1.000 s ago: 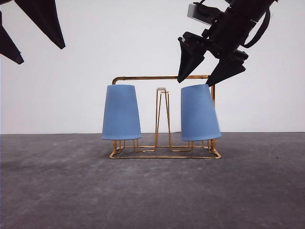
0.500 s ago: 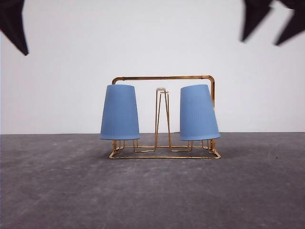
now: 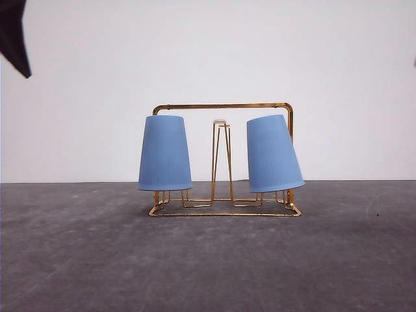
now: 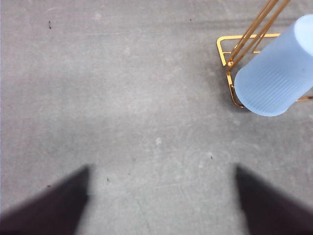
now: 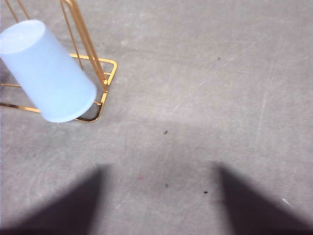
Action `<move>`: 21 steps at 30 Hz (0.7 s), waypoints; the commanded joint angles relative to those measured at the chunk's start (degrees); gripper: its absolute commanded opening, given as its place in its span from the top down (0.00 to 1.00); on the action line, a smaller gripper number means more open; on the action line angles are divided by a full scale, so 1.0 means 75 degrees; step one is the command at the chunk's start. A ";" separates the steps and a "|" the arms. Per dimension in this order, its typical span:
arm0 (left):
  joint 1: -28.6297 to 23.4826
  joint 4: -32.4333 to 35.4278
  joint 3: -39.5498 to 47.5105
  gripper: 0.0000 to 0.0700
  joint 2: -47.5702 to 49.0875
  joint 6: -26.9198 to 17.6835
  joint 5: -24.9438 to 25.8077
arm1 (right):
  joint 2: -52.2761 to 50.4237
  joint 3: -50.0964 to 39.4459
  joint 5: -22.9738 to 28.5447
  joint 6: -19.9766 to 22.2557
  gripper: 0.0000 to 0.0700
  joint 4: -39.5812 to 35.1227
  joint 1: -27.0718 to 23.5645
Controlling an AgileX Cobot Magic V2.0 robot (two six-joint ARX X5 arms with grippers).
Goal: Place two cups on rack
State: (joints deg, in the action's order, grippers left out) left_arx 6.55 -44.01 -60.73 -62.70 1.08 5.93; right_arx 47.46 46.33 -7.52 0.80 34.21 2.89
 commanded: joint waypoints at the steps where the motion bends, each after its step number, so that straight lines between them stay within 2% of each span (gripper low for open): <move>1: 0.0015 0.0044 -0.0070 0.98 -0.0070 0.0006 0.0021 | 0.0051 0.0082 -0.0017 -0.0087 0.98 -0.0010 -0.0002; 6: 0.0029 -0.0011 -0.0073 0.98 -0.0070 0.0126 0.0010 | 0.0052 0.0082 0.0005 -0.0304 0.98 0.0080 -0.0002; 17: 0.0050 0.0008 -0.0069 0.98 -0.0043 0.0123 -0.0012 | 0.0047 0.0085 0.0008 -0.0304 0.98 -0.0366 -0.0005; 21: -0.0012 0.0289 0.0082 0.98 0.0406 -0.0437 -0.0282 | 0.0047 0.0082 0.0008 -0.0304 0.98 -0.0486 -0.0005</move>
State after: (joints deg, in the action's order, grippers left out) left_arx 6.52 -42.74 -59.95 -60.68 0.22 4.30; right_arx 47.49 46.33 -7.51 -0.49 31.22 2.90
